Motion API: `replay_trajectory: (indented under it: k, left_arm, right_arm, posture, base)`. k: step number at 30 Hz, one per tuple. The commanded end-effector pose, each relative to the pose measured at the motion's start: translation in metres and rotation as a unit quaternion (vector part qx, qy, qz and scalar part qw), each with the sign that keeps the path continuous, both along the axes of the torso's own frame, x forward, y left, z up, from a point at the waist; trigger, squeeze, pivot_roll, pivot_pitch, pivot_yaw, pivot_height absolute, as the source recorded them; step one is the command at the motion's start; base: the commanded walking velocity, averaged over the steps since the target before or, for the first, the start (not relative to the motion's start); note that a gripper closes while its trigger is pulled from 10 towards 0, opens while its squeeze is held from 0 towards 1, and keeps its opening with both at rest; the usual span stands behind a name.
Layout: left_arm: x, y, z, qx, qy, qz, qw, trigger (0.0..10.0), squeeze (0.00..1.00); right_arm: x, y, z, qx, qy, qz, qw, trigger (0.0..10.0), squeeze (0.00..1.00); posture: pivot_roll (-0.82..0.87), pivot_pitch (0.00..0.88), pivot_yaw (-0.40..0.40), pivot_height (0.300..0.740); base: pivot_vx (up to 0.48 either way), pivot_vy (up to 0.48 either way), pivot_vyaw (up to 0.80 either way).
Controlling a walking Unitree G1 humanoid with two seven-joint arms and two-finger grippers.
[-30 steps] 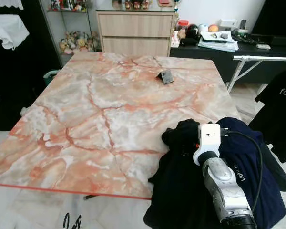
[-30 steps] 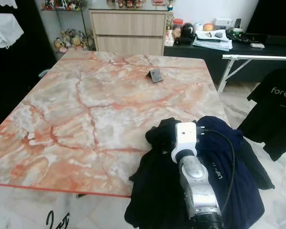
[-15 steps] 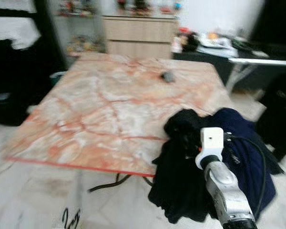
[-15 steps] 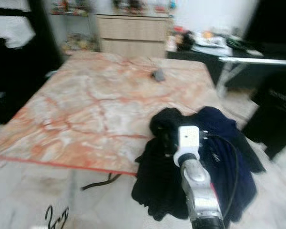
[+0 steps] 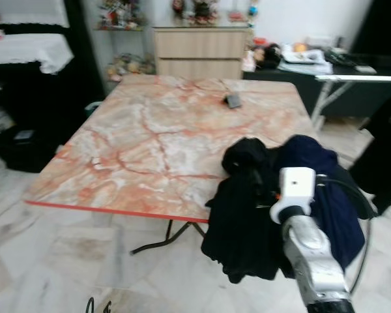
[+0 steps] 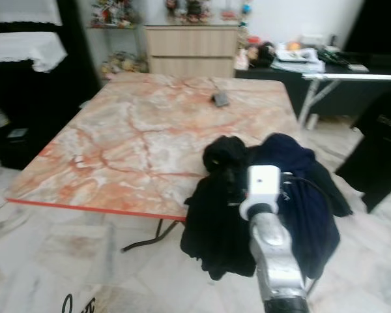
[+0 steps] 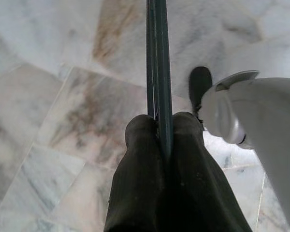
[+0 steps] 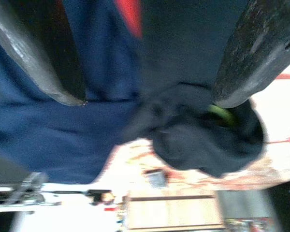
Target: Hang hanger
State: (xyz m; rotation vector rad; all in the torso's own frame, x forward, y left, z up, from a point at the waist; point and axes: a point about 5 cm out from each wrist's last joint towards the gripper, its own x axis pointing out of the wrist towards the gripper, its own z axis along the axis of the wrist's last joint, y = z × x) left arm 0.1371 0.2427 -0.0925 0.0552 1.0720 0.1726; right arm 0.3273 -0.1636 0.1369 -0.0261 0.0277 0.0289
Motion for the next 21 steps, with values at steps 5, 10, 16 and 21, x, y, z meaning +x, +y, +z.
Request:
replay_trajectory:
  k: [5,10,16,21]
  left_arm:
    - [0.0,-0.002,-0.001,0.0,0.004,-0.006,1.0,10.0,0.0]
    - [0.0,-0.002,-0.001,0.002,0.006,-0.009,1.0,10.0,0.0]
    - [-0.001,-0.002,-0.001,0.003,0.007,-0.008,1.0,10.0,0.0]
    - [-0.001,-0.002,-0.001,0.005,0.008,-0.008,1.0,10.0,0.0]
  right_arm:
    - [-0.013,0.0,-0.001,0.006,-0.003,-0.01,1.0,10.0,0.0]
    - [-0.024,-0.002,-0.025,0.003,0.047,0.001,0.999,10.0,0.0]
    - [-0.036,-0.005,-0.043,-0.006,0.079,0.002,0.997,10.0,0.0]
    - [-0.055,-0.001,-0.015,0.022,-0.041,0.0,0.999,10.0,0.0]
  posture:
    - [-0.06,0.047,0.014,0.74]
    - [-0.06,0.048,0.014,0.74]
    - [-0.05,0.048,0.009,0.74]
    - [-0.05,0.053,0.006,0.74]
  base:
    - [0.0,0.0,0.0]
    - [0.0,0.0,0.0]
    - [0.0,0.0,0.0]
    - [0.0,0.0,0.0]
